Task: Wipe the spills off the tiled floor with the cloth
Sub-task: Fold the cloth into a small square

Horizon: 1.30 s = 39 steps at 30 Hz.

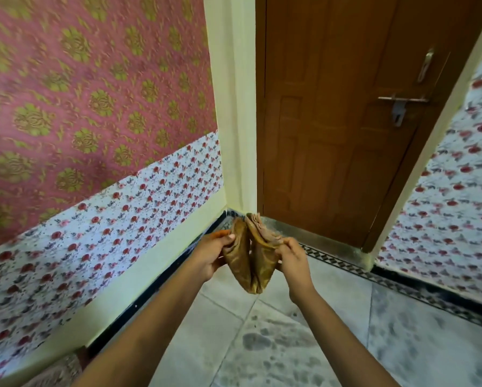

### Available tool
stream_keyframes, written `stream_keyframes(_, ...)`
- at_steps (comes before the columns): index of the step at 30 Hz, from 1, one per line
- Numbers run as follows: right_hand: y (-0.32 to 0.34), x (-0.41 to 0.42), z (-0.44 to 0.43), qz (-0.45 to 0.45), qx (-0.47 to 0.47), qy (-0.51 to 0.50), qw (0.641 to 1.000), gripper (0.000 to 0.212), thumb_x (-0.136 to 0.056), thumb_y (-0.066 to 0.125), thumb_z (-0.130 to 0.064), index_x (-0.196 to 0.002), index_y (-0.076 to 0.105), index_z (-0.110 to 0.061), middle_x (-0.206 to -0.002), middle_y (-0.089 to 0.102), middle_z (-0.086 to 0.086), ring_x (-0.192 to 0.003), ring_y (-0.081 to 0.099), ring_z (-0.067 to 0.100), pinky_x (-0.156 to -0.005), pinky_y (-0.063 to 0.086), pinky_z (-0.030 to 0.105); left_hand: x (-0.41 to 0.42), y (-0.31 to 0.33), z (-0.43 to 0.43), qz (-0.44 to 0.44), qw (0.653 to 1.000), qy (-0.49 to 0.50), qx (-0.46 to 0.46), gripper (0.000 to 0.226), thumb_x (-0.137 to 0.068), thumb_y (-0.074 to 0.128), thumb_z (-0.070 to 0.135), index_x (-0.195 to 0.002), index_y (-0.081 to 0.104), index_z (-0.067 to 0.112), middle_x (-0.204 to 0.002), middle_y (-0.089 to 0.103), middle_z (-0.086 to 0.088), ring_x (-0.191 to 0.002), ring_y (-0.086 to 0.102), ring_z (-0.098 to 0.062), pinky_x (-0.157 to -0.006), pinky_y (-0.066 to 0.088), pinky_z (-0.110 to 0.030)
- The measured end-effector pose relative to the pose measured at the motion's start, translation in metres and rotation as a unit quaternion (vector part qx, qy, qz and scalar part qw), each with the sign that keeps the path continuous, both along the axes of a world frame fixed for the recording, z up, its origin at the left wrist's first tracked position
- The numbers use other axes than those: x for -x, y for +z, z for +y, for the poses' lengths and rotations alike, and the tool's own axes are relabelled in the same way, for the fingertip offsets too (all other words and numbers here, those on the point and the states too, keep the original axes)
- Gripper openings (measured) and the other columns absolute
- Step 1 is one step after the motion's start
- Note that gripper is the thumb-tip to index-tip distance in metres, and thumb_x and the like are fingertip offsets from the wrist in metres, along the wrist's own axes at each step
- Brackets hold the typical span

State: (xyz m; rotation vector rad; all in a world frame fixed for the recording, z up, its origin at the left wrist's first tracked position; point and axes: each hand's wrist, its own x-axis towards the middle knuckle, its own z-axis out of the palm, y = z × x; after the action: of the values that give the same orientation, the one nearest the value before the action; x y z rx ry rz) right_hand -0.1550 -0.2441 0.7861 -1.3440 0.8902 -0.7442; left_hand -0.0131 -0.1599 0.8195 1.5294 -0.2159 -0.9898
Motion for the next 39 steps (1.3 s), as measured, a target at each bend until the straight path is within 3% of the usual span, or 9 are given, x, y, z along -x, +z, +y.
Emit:
stream_keyframes(4, 0.006, 0.001, -0.002, 0.001, -0.04, -0.059, 0.997, 0.013, -0.096, 0.043, -0.01, -0.085, 0.051, -0.012, -0.078, 0.054, 0.009, -0.07, 0.052, 0.018, -0.068, 0.048, 0.033, -0.024, 0.021, -0.002, 0.005, 0.999, 0.014, -0.04, 0.022, -0.095, 0.044, 0.016, -0.104, 0.061, 0.006, -0.087, 0.064, -0.012, -0.081, 0.06, -0.026, -0.077, 0.05, -0.035)
stream_keyframes(8, -0.003, 0.005, 0.007, 0.025, -0.144, -0.052, 0.988, 0.021, -0.095, 0.053, -0.02, -0.113, 0.045, -0.014, -0.089, 0.06, 0.012, -0.082, 0.059, 0.022, -0.066, 0.051, 0.029, -0.03, 0.047, -0.016, -0.064, 0.989, -0.101, -0.083, 0.065, -0.079, 0.056, 0.064, -0.121, 0.051, 0.014, -0.119, 0.059, -0.009, -0.114, 0.054, -0.03, -0.102, 0.041, -0.043)
stream_keyframes(11, -0.018, 0.008, 0.016, 0.1, -0.201, -0.009, 0.975, 0.025, -0.093, 0.055, -0.022, -0.113, 0.053, -0.007, -0.102, 0.062, 0.015, -0.085, 0.06, 0.023, -0.065, 0.05, 0.028, -0.029, 0.058, -0.027, -0.196, 0.956, -0.189, -0.105, 0.061, -0.081, 0.07, 0.035, -0.132, 0.042, 0.015, -0.128, 0.053, -0.011, -0.115, 0.051, -0.028, -0.097, 0.043, -0.038)
stream_keyframes(16, -0.026, 0.005, 0.008, 0.283, -0.082, 0.085, 0.952, 0.022, -0.088, 0.057, -0.024, -0.108, 0.057, -0.013, -0.105, 0.058, 0.006, -0.087, 0.053, 0.016, -0.071, 0.041, 0.024, -0.036, 0.081, -0.035, -0.311, 0.914, -0.252, -0.068, 0.048, -0.078, 0.074, 0.019, -0.123, 0.057, 0.01, -0.116, 0.062, -0.008, -0.111, 0.057, -0.027, -0.096, 0.047, -0.039)
stream_keyframes(22, 0.027, -0.015, -0.011, 0.073, 0.065, 0.082, 0.992, 0.078, -0.079, 0.069, -0.045, -0.142, 0.027, -0.028, -0.128, 0.033, -0.013, -0.122, 0.035, 0.012, -0.097, 0.038, 0.033, -0.046, 0.102, -0.032, -0.366, 0.86, -0.352, -0.042, 0.025, -0.077, 0.073, 0.009, -0.098, 0.067, 0.022, -0.101, 0.067, -0.002, -0.102, 0.061, -0.022, -0.089, 0.051, -0.035)
stream_keyframes(28, 0.068, -0.032, -0.023, 0.014, 0.084, 0.154, 0.984, 0.022, -0.086, 0.062, -0.036, -0.104, 0.064, -0.022, -0.102, 0.067, -0.004, -0.097, 0.063, 0.012, -0.079, 0.053, 0.021, -0.053, 0.112, -0.023, -0.403, 0.839, -0.364, -0.013, 0.033, -0.075, 0.075, 0.006, -0.095, 0.056, 0.023, -0.098, 0.062, -0.002, -0.092, 0.06, -0.017, -0.071, 0.052, -0.025)
stream_keyframes(32, 0.069, -0.03, -0.024, -0.056, 0.013, 0.145, 0.988, 0.026, -0.084, 0.062, -0.035, -0.102, 0.067, -0.016, -0.103, 0.069, 0.005, -0.099, 0.064, 0.02, -0.084, 0.053, 0.029, -0.056, 0.113, -0.015, -0.424, 0.836, -0.344, 0.059, 0.026, -0.075, 0.075, 0.007, -0.085, 0.053, 0.019, -0.087, 0.058, 0.002, -0.081, 0.057, -0.012, -0.068, 0.052, -0.022)
stream_keyframes(35, 0.071, -0.028, -0.024, -0.093, -0.045, 0.146, 0.984, 0.023, -0.089, 0.056, -0.033, -0.094, 0.068, -0.014, -0.093, 0.071, 0.004, -0.089, 0.066, 0.016, -0.08, 0.052, 0.027, -0.057, 0.115, -0.01, -0.41, 0.841, -0.345, 0.076, 0.022, -0.079, 0.072, 0.01, -0.092, 0.062, 0.023, -0.099, 0.061, 0.001, -0.096, 0.059, -0.015, -0.08, 0.053, -0.026)
stream_keyframes(39, 0.079, -0.033, -0.022, -0.105, -0.061, 0.144, 0.982, 0.025, -0.092, 0.052, -0.033, -0.091, 0.069, -0.015, -0.089, 0.073, 0.002, -0.085, 0.068, 0.014, -0.073, 0.052, 0.025, -0.054, 0.117, -0.006, -0.402, 0.849, -0.335, 0.074, 0.017, -0.084, 0.068, 0.017, -0.099, 0.066, 0.025, -0.097, 0.065, 0.004, -0.09, 0.062, -0.006, -0.068, 0.052, -0.015)
